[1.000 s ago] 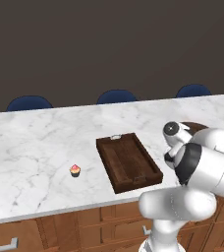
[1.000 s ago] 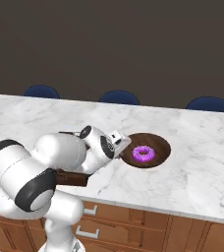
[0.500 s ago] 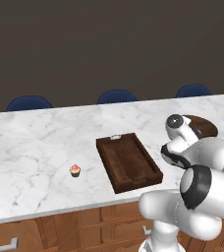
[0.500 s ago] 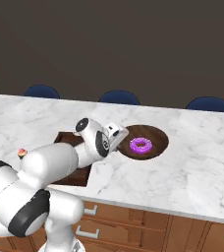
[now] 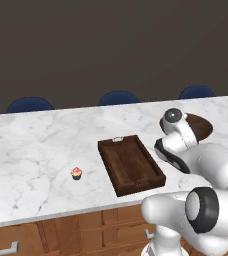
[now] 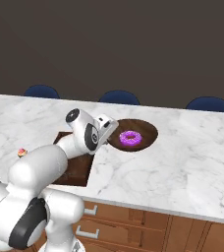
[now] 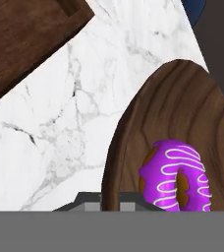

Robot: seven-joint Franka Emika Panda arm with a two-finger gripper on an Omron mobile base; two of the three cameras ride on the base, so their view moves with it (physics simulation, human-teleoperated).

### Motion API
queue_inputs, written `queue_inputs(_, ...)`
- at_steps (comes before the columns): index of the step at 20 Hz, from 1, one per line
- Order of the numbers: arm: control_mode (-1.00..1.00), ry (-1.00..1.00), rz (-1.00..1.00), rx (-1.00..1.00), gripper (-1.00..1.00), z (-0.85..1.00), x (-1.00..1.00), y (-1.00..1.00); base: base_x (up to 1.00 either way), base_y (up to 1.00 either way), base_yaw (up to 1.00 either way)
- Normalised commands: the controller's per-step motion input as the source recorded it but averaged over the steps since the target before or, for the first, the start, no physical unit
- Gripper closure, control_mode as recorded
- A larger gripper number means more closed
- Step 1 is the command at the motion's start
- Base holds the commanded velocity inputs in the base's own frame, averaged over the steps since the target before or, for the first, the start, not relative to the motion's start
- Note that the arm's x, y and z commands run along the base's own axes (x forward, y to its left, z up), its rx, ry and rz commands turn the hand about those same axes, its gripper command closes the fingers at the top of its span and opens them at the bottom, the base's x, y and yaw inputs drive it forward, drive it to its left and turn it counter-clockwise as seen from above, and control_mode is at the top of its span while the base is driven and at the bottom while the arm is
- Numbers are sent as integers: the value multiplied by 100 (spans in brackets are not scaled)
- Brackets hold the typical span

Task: Place the bowl with donut and the cupcake onto the tray.

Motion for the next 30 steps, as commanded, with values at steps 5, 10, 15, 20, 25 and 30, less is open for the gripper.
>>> queue_inputs(5,-100,0,9,0,100,38,0,32,0,0,0)
queue_inputs(10,-100,0,10,0,100,21,0,34,0,0,0)
queue_inputs(15,-100,0,14,0,100,2,0,48,0,0,0)
queue_inputs(20,-100,0,15,0,100,0,0,49,0,0,0)
queue_inputs(25,-100,0,17,0,100,0,0,47,0,0,0)
queue_inputs(30,-100,0,18,0,100,0,0,40,0,0,0)
